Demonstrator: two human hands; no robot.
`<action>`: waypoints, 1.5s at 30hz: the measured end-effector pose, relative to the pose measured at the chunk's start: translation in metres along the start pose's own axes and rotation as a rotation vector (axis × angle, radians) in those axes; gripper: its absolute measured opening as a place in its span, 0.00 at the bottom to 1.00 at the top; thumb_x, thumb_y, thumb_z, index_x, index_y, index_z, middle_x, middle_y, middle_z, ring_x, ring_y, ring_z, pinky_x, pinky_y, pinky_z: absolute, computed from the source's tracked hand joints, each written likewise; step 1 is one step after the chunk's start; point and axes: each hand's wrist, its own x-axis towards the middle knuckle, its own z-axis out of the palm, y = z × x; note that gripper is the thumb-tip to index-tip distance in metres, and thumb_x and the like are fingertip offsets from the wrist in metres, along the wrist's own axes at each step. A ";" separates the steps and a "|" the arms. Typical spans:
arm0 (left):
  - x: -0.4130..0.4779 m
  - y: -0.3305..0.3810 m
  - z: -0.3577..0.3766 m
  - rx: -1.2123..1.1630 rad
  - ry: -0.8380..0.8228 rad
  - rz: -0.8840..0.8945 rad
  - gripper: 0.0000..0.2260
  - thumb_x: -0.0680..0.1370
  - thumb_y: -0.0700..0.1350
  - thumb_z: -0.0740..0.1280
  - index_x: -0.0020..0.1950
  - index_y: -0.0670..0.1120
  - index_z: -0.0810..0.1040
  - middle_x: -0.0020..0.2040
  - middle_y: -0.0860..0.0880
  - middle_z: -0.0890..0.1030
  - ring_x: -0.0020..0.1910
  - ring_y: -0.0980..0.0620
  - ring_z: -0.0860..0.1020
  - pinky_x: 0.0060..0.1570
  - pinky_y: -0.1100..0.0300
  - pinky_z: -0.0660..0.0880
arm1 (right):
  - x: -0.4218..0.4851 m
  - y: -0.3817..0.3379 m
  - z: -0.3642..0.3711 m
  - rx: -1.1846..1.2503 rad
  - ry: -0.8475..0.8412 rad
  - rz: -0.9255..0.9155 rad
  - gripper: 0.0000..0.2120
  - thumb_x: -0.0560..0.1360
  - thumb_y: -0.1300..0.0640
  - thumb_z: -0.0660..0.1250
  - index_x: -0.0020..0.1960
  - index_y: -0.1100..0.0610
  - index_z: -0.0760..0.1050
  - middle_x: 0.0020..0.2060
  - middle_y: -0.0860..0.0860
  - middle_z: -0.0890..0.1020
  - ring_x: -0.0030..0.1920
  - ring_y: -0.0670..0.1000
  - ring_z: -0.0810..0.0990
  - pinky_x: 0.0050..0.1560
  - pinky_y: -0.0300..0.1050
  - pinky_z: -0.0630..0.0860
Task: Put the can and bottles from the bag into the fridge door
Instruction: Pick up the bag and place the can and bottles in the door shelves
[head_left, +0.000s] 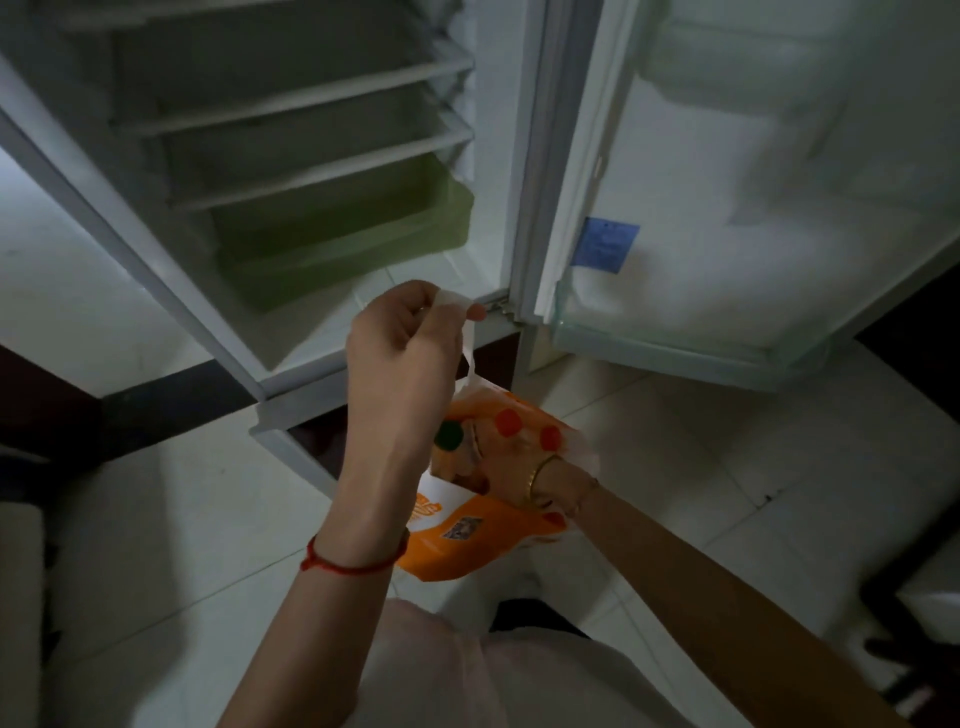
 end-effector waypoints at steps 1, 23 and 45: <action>0.001 0.003 0.009 -0.009 0.005 0.004 0.11 0.78 0.38 0.60 0.42 0.40 0.81 0.24 0.53 0.65 0.22 0.57 0.63 0.24 0.67 0.62 | -0.009 -0.002 -0.015 -0.082 0.119 -0.025 0.28 0.78 0.53 0.66 0.74 0.57 0.61 0.69 0.56 0.69 0.71 0.48 0.67 0.75 0.44 0.57; 0.008 0.037 0.126 -0.283 0.117 0.019 0.09 0.78 0.33 0.59 0.45 0.34 0.78 0.21 0.55 0.63 0.20 0.58 0.58 0.21 0.66 0.55 | -0.145 0.071 -0.224 0.585 0.611 0.085 0.28 0.62 0.34 0.71 0.56 0.49 0.74 0.49 0.48 0.79 0.52 0.52 0.81 0.52 0.56 0.81; 0.045 0.045 0.107 -0.225 0.112 -0.020 0.09 0.79 0.36 0.62 0.44 0.38 0.81 0.22 0.53 0.65 0.21 0.56 0.60 0.21 0.65 0.58 | -0.130 0.013 -0.372 0.524 1.400 -0.183 0.23 0.72 0.41 0.69 0.55 0.58 0.70 0.47 0.49 0.81 0.45 0.44 0.83 0.46 0.48 0.83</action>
